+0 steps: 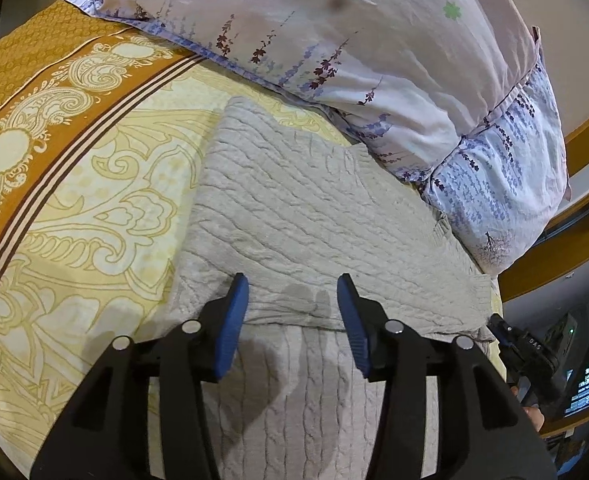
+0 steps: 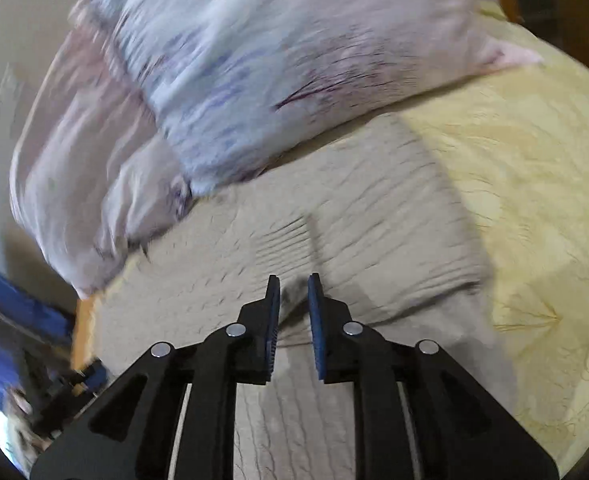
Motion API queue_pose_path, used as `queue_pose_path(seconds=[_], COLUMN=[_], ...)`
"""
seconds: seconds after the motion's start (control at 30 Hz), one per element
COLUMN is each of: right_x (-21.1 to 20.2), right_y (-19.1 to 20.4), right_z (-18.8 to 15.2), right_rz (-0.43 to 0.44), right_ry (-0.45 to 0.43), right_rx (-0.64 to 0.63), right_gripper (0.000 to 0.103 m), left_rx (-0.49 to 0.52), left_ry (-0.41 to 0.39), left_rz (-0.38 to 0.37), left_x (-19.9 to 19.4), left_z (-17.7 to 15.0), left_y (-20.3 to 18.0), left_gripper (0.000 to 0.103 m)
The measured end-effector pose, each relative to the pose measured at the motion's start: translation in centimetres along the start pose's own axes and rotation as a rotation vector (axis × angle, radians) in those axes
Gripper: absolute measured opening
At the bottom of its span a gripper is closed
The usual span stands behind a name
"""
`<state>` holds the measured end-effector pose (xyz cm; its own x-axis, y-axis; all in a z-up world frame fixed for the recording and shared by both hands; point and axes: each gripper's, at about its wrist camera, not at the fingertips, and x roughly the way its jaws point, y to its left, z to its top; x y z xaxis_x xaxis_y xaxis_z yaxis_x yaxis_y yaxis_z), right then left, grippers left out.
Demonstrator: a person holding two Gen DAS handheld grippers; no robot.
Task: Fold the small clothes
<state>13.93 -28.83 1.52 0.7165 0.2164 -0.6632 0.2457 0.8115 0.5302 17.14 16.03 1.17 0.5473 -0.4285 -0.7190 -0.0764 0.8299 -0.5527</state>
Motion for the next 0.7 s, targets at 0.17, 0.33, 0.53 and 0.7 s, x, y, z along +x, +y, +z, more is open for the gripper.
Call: queue_pose_path(seconds=[0.17, 0.33, 0.53, 0.7], right_x=[0.2, 2.7, 2.6, 2.7], right_y=[-0.5, -0.7, 0.5, 0.8], right_z=[1.4, 1.1, 0.2, 0.6], right_rz=[0.038, 0.04, 0.136, 0.046], right_ry=[0.01, 0.12, 0.081, 0.072], right_rx=[0.038, 0.062, 0.003, -0.054], right_gripper=[0.039, 0.039, 0.007, 0.007], left_rx=[0.002, 0.004, 0.017, 0.053], left_ry=[0.004, 0.004, 0.011, 0.025], left_rz=[0.003, 0.002, -0.005, -0.044], left_x=[0.1, 0.1, 0.2, -1.2], left_z=[0.1, 0.1, 0.1, -0.3], left_y=[-0.1, -0.1, -0.6, -1.0], left_gripper=[0.051, 0.054, 0.062, 0.062])
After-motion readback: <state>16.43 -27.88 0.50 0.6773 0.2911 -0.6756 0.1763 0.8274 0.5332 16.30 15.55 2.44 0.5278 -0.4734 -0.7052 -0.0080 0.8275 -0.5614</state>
